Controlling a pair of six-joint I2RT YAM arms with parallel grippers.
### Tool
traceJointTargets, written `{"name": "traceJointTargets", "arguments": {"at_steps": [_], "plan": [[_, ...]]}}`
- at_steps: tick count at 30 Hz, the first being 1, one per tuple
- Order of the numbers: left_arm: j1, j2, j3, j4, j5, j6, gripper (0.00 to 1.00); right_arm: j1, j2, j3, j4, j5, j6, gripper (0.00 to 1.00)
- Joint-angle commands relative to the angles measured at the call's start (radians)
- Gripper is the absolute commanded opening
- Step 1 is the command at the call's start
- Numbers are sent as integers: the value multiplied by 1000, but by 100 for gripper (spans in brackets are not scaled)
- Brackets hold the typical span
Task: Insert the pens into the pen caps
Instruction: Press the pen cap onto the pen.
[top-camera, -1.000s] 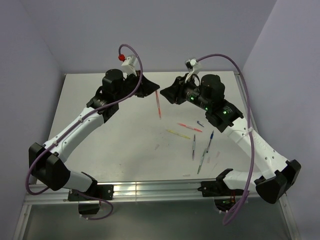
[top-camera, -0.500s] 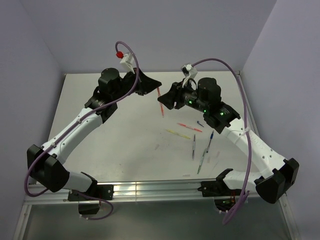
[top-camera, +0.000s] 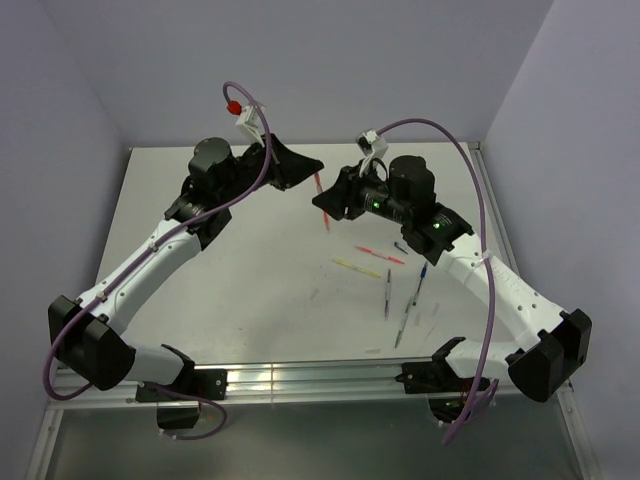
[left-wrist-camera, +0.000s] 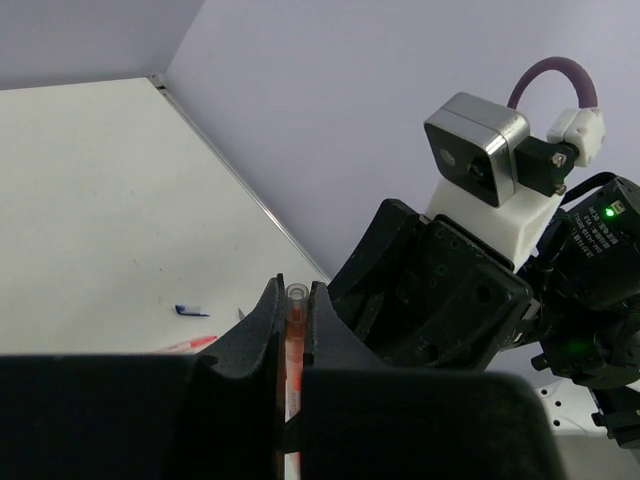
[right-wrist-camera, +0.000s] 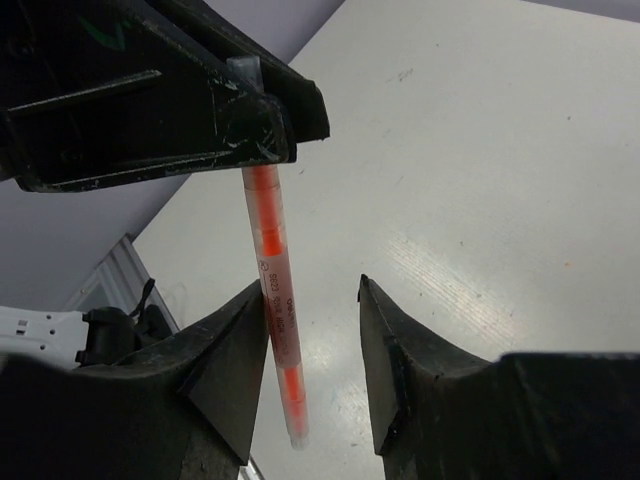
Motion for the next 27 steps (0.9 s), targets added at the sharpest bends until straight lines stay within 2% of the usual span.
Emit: {"name": "traceJointTargets", "arguments": {"at_steps": [1,2,5,6,13,22,27], "plan": [[0,-45,-24,67,36,-20,0,0,-8,-7,81,-9,24,45],[0,-49,-32,74,36,-21,0,0,-8,-7,88,-12,29,42],[0,-62,-61,88,47,-23,0,0,-11,-15,104,-3,50,15],[0,-68,-81,94,50,-24,0,0,-13,-16,106,6,55,0],[-1,-147,-202,249,100,-27,0,-2,-43,-61,186,-13,109,0],[-3,-229,-313,473,269,-56,0,-34,-72,-93,267,-68,132,0],[-7,-258,-334,519,336,-61,0,-35,-97,-97,331,-94,132,0]]}}
